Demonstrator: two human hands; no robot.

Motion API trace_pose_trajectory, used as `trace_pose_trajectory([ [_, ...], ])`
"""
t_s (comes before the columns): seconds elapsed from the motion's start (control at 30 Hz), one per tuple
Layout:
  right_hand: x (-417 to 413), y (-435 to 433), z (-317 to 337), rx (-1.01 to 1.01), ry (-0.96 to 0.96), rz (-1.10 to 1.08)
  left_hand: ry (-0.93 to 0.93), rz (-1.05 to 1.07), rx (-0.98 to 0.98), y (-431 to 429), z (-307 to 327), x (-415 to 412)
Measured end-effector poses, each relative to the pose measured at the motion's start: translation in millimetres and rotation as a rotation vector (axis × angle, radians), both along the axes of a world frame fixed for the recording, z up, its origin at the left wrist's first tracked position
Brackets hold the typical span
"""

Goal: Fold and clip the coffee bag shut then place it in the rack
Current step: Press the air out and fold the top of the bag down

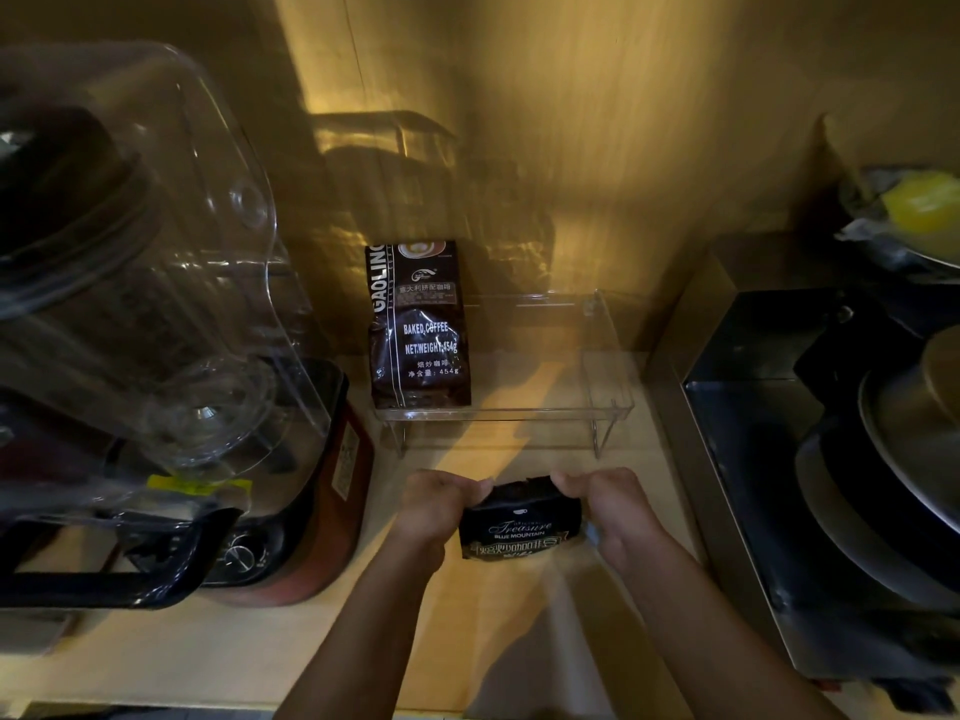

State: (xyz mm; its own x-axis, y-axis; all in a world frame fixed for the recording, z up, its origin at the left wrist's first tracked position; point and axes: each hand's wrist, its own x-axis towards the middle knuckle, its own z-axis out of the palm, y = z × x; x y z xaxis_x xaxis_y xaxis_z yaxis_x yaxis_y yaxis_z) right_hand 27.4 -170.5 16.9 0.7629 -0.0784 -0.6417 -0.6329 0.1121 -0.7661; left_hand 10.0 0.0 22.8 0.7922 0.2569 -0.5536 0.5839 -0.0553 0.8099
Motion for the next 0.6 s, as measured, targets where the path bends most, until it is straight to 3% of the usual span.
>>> trace_pose_trajectory([
  [0.13,2.3,0.5,4.8,0.062,0.072,-0.079,0.089,0.032,-0.173,5.2,-2.7,4.8],
  [0.23,3.9,0.6,5.3,0.031,0.008,-0.102,0.003,-0.047,-0.099,12.5,-0.3,6.4],
  [0.33,4.8,3.3,1.4,0.022,-0.074,-0.115,-0.134,-0.162,0.102,11.4,5.1,3.8],
  [0.47,5.0,7.8,-2.8,0.008,-0.177,-0.146,-0.313,-0.412,0.644,8.9,11.0,5.6],
  [0.6,4.4,10.2,-6.8,0.033,-0.26,-0.065,-0.438,-0.638,0.812,-9.1,11.4,7.0],
])
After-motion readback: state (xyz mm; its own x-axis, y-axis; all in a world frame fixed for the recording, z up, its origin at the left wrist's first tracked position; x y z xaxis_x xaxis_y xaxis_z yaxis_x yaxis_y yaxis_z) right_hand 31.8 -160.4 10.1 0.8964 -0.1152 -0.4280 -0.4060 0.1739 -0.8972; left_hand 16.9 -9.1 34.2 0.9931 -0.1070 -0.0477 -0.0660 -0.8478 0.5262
